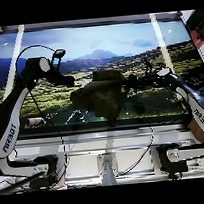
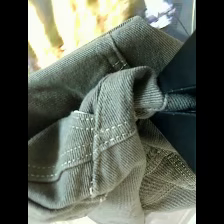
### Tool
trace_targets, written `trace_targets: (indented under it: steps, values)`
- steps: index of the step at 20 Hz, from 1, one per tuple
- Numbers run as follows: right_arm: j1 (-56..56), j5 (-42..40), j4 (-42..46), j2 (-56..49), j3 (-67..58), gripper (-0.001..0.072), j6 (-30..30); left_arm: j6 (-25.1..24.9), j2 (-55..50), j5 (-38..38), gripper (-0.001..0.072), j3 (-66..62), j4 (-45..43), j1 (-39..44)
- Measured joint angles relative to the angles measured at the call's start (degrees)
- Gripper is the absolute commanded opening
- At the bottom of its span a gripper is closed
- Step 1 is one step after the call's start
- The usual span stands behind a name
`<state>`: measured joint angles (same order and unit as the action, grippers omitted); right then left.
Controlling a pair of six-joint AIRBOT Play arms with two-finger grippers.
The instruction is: Fold the clothes and pants, and hang the long-sleeved shirts on hangers.
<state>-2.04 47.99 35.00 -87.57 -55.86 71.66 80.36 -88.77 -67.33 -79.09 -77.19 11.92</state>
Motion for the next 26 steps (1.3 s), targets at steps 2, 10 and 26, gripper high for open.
trace_targets:
  steps: [2, 10, 26]
  values:
    - [0.0, 0.2, -0.02, 0.0, 0.0, 0.0038, -0.35, -2.45, -1.77, -4.17, 0.0426, 0.09, 5.99, -4.07]
    - [0.0, -0.11, -0.04, 0.0, 0.0, 0.0037, -0.81, -9.53, -3.96, -10.29, 0.0537, 7.19, 14.84, -11.08]
    - [0.0, 2.4, 2.01, 0.02, -3.82, 0.0037, -1.33, -8.81, -4.15, 17.68, 0.0025, 17.66, 21.81, -1.79]
